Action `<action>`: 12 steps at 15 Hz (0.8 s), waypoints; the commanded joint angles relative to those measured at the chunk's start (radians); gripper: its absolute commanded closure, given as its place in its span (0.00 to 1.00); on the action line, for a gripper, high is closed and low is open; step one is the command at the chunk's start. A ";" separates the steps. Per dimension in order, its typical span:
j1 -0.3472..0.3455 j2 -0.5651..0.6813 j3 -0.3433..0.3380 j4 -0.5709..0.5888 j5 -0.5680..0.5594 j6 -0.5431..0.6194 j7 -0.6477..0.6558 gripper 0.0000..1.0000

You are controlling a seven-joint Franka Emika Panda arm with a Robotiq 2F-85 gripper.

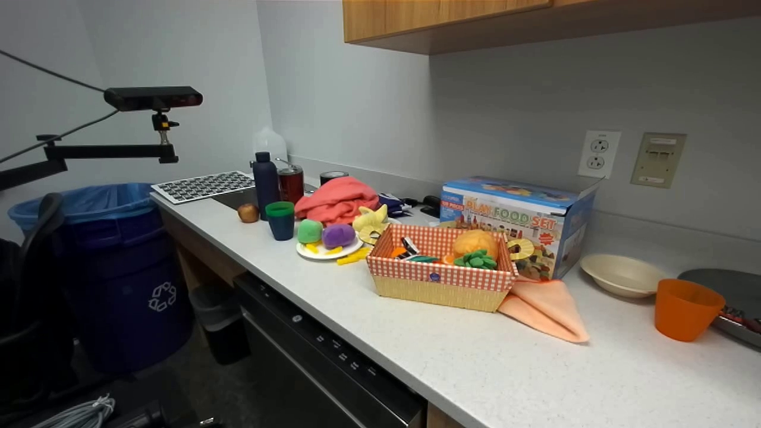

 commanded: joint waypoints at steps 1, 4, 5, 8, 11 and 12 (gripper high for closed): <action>-0.033 0.018 0.008 0.021 -0.042 -0.013 0.050 0.00; -0.055 -0.001 0.016 0.015 -0.075 -0.051 0.081 0.00; -0.064 -0.009 0.018 0.011 -0.087 -0.068 0.089 0.00; -0.084 -0.018 0.021 0.013 -0.113 -0.101 0.113 0.00; -0.064 -0.018 0.003 0.005 -0.110 -0.084 0.112 0.00; -0.068 -0.020 0.003 0.005 -0.111 -0.092 0.119 0.00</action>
